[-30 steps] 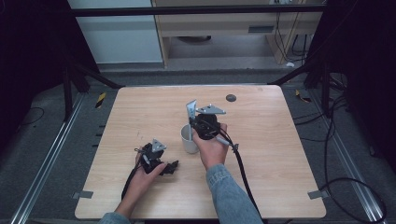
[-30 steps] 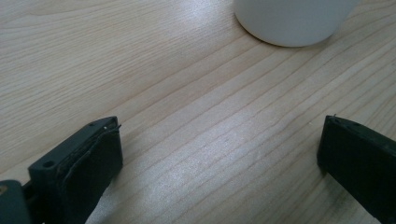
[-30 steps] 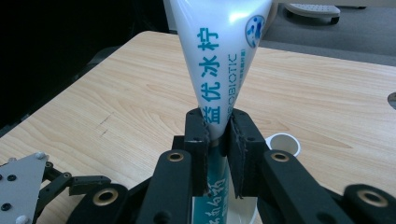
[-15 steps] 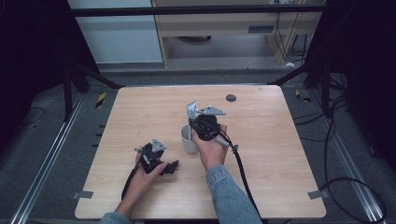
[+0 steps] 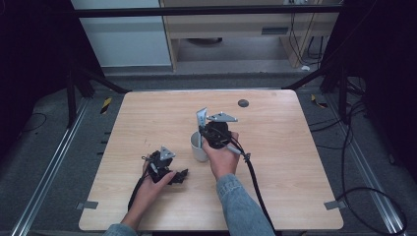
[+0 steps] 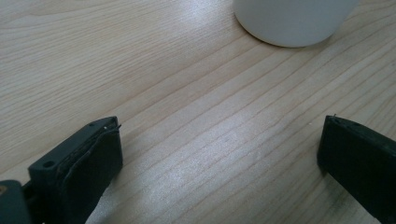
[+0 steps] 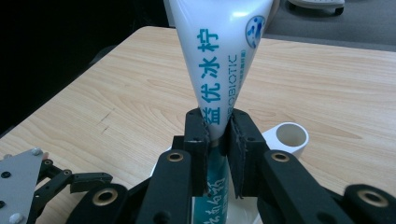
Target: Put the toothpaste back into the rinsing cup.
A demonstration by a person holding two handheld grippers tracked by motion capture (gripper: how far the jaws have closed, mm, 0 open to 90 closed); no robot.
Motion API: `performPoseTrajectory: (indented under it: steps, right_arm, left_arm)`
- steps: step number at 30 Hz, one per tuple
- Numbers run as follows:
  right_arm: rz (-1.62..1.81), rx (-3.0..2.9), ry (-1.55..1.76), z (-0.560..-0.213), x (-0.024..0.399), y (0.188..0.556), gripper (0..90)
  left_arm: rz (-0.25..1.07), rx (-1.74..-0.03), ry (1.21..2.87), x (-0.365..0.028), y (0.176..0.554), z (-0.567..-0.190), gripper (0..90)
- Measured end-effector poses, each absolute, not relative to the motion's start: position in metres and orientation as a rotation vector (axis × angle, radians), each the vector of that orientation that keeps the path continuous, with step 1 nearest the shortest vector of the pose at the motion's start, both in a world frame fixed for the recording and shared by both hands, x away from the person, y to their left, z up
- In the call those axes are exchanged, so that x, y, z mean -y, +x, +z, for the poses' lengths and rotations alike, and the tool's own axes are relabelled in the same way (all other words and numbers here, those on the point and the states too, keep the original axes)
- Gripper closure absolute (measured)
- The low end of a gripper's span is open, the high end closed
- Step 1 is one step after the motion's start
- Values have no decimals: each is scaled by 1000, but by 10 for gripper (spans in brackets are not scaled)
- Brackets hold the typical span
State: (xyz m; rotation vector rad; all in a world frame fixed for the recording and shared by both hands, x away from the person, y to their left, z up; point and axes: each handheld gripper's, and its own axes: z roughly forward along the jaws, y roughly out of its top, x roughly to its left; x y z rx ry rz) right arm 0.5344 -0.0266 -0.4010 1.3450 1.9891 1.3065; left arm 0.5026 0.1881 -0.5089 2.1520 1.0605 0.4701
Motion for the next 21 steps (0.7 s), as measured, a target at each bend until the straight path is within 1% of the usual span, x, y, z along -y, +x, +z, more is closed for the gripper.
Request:
performPoseTrajectory:
  steps: [21]
  right_arm:
    - [1301,-2001,1353,-407,25,535,786]
  left_arm:
    - [470,-1062,2151,-188,503,-509,0]
